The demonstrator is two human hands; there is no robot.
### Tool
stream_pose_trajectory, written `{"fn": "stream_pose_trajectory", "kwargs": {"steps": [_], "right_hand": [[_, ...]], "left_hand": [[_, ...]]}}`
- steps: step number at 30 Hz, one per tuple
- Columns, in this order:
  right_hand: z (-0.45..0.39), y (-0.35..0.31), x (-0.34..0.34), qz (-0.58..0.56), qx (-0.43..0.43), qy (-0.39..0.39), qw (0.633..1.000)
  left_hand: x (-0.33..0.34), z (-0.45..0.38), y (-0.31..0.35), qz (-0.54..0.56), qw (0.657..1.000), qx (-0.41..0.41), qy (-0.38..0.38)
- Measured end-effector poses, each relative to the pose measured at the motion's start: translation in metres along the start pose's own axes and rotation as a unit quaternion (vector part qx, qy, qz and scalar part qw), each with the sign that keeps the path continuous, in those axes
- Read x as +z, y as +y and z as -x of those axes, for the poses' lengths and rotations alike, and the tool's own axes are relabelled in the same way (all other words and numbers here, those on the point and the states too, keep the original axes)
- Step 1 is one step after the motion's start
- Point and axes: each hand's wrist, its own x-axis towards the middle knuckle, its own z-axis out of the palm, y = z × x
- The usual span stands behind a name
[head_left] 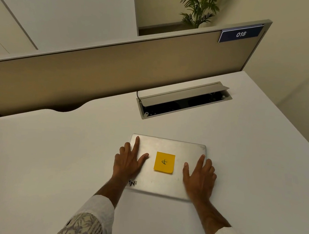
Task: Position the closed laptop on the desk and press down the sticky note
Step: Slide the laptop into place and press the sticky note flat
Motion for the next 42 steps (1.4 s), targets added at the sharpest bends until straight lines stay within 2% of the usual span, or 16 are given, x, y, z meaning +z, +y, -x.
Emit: {"fn": "stream_pose_trajectory", "kwargs": {"steps": [4,7,18,24,38,42], "right_hand": [[0.002,-0.009,-0.002,-0.027,-0.023,0.001,0.999],[0.002,-0.018,-0.006,-0.037,-0.063,-0.006,0.997],[0.009,-0.039,-0.012,-0.03,-0.191,-0.053,0.98],[0.012,-0.049,-0.016,-0.028,-0.201,-0.072,0.977],[0.014,-0.055,-0.013,-0.029,-0.185,-0.092,0.978],[0.015,-0.056,-0.015,-0.016,-0.174,-0.088,0.981]], "left_hand": [[-0.002,0.006,0.005,-0.023,0.999,-0.005,0.021],[-0.001,0.009,0.008,-0.008,1.0,0.005,0.008],[0.0,0.012,0.037,0.124,0.981,0.147,0.019],[-0.003,0.015,0.052,0.132,0.975,0.174,0.031],[-0.001,0.018,0.057,0.122,0.977,0.172,0.007],[-0.005,0.019,0.057,0.1,0.984,0.149,-0.001]]}}
